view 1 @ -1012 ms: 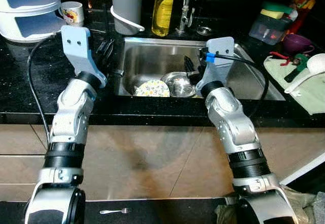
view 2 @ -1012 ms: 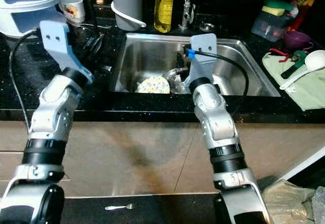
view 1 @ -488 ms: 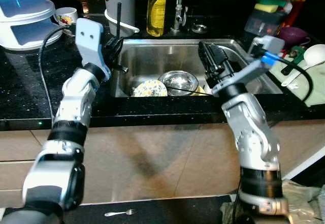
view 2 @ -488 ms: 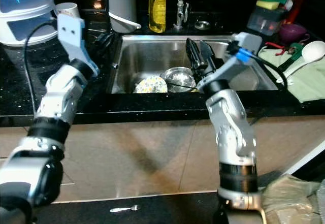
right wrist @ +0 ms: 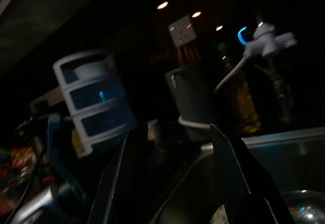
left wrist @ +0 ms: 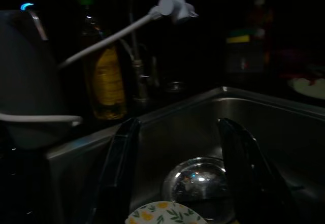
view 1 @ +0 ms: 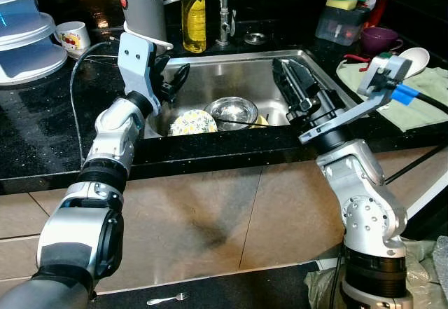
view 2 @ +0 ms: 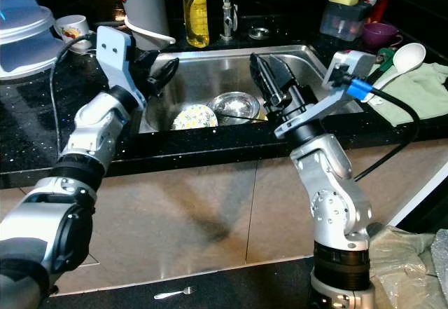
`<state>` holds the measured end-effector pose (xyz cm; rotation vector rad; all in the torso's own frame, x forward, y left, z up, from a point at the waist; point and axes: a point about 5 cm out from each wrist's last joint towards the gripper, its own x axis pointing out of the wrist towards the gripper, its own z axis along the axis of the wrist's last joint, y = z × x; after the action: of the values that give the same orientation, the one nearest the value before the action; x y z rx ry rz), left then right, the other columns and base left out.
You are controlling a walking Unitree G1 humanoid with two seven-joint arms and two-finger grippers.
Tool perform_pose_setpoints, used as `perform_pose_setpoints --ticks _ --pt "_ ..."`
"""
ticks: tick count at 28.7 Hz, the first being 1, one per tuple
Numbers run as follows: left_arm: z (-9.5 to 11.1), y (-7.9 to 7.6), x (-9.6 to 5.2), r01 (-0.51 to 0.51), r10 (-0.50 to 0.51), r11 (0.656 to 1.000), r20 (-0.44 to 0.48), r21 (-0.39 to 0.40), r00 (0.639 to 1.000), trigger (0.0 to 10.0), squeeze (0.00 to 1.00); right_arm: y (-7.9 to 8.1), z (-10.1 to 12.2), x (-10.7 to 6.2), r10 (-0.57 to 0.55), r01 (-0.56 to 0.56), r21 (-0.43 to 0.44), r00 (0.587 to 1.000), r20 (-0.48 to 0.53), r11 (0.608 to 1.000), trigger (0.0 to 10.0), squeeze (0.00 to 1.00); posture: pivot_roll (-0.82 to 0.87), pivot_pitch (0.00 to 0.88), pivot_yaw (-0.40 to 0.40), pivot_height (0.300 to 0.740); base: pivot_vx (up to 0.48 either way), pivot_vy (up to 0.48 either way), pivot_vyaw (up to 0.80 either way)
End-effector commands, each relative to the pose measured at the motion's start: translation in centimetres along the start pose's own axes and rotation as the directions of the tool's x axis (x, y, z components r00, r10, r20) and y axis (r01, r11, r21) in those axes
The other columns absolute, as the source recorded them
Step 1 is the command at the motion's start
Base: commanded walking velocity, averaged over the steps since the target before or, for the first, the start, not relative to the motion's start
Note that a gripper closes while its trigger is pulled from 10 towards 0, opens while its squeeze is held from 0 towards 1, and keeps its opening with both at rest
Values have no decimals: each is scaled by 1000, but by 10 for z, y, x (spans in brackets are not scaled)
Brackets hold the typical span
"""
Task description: Kitchen organization
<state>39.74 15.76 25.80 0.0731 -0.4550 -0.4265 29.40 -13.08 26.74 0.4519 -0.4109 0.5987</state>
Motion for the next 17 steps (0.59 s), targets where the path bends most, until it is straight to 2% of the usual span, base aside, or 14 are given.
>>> perform_pose_setpoints --ticks 1,3,5,6,8,9,10,11,13,17 --pt "2 -1 -5 -16 16 1000 44 -7 999 10000 0 -3 -6 -4 -10 10 3 999 -31 1000 10000 0 -83 0 -14 740 0 0 0" --pt "9 -9 -11 -11 16 999 106 -42 994 10000 0 -12 -13 -11 -35 36 24 999 -41 999 10000 0 -62 0 -23 740 0 0 0" --pt "15 -23 -18 35 -28 998 140 -44 990 10000 0 -15 -16 -19 -20 23 76 999 -37 997 10000 0 -46 0 -29 740 0 0 0" --pt "15 -23 -18 35 -28 998 140 -44 990 10000 0 -15 -16 -19 -20 23 76 999 -37 997 10000 0 -46 0 -29 740 0 0 0" --pt "22 -41 -26 101 -90 993 158 -65 983 10000 0 -11 -16 -28 66 -62 146 997 -27 987 10000 0 -24 0 -31 740 0 0 0" --pt "22 -41 -26 101 -90 993 158 -65 983 10000 0 -11 -16 -28 66 -62 146 997 -27 987 10000 0 -24 0 -31 740 0 0 0" --pt "25 -62 -36 165 -150 982 147 -96 978 10000 0 -6 -18 -40 165 -154 175 985 -47 972 10000 0 -11 0 -30 740 0 0 0" --pt "22 -69 -43 177 -162 978 132 -109 978 10000 0 -8 -21 -45 175 -162 173 982 -66 972 10000 0 -4 0 -30 740 0 0 0" --pt "20 -72 -47 180 -166 977 120 -117 979 10000 0 -10 -23 -47 174 -159 168 981 -79 973 10000 0 -1 0 -29 740 0 0 0" --pt "-11 -97 -84 140 -147 975 -27 -175 989 10000 0 -29 -33 -69 71 -50 161 989 -133 986 10000 0 25 0 -29 740 0 0 0"
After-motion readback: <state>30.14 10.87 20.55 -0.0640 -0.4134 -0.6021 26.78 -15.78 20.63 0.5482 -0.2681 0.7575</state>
